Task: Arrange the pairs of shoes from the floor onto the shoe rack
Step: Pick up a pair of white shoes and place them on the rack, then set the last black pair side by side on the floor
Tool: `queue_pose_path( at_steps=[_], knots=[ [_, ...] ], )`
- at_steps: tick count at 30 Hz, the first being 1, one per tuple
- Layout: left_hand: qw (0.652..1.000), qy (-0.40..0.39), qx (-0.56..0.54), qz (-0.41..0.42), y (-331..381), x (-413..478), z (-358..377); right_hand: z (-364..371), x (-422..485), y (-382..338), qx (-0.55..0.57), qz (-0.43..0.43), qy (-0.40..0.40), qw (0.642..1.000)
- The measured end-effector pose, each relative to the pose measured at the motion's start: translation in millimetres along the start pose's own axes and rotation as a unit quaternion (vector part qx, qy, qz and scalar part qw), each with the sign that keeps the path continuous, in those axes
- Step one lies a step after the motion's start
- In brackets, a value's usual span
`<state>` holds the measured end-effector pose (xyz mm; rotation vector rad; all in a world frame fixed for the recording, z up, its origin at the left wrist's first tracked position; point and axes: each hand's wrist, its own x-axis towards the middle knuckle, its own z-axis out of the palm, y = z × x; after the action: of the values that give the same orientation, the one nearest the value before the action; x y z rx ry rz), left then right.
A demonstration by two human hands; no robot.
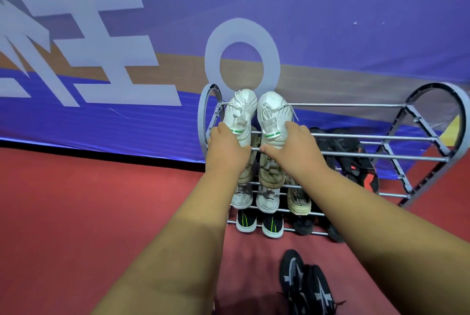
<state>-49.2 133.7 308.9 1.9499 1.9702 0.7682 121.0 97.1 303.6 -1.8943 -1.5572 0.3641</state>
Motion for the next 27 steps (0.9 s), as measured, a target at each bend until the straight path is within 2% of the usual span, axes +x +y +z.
queue_pose_path(
  at_steps=[3, 5, 8, 11, 13, 15, 18, 21, 24, 27],
  knots=[
    [1.0, -0.008, 0.026, 0.006, -2, -9, -7, -5, -7, 2, 0.002, -0.015, 0.001, 1.0],
    [0.997, -0.001, 0.078, -0.003, -2, -20, -13, -9, -18, 0, -0.05, -0.021, 0.021, 0.998],
    [0.988, -0.027, 0.137, -0.063, 4, -42, -22, -18, -40, -1, -0.123, -0.029, 0.063, 0.99],
    [0.975, -0.133, 0.139, -0.111, 3, -67, -14, -29, -68, 6, -0.091, -0.002, 0.084, 0.992],
    [0.964, -0.224, 0.126, -0.066, 1, -84, -4, -35, -87, 16, -0.024, 0.007, 0.09, 0.996],
    [0.937, -0.335, 0.096, -0.025, 3, -105, 6, -36, -105, 36, 0.001, 0.003, 0.089, 0.996],
    [0.9, -0.428, 0.071, -0.051, 0, -129, 31, -29, -129, 72, -0.012, 0.018, 0.061, 0.998],
    [0.883, -0.459, 0.038, -0.091, -15, -156, 78, -15, -154, 120, -0.022, 0.063, 0.025, 0.997],
    [0.875, -0.472, 0.073, -0.078, -29, -188, 122, 7, -183, 173, -0.019, 0.129, -0.03, 0.991],
    [0.86, -0.494, 0.102, -0.079, -47, -216, 165, 42, -217, 229, -0.048, 0.214, -0.13, 0.967]
  ],
)
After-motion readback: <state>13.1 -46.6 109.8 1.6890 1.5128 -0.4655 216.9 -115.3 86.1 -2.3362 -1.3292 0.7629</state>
